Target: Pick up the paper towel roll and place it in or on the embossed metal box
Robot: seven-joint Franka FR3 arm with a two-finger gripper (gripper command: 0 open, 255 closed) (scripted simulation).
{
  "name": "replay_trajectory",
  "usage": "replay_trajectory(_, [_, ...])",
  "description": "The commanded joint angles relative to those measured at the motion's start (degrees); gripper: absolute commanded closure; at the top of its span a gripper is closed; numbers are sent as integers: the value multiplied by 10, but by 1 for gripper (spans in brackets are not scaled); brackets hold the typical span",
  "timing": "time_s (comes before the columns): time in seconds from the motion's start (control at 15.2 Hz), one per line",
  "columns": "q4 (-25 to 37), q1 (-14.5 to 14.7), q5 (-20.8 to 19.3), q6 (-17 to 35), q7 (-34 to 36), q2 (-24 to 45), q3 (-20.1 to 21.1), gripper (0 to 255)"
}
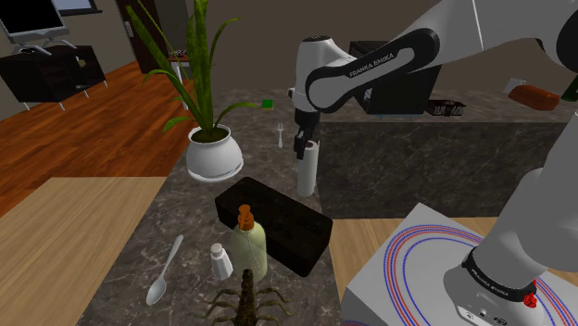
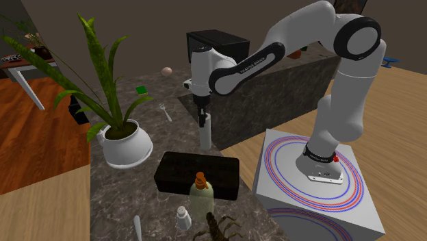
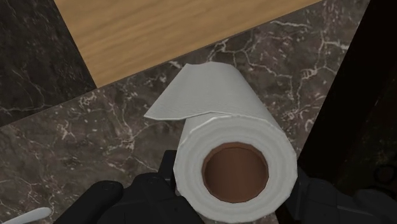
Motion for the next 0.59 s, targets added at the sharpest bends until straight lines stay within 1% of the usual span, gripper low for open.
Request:
replay_trajectory(0.0, [0,0,-1,0,0,0,-1,255])
replay_trajectory(0.07, [0,0,-1,0,0,1,0,255])
replay_trajectory(0.53, [31,-1,3,-51,-4,-19,0,255])
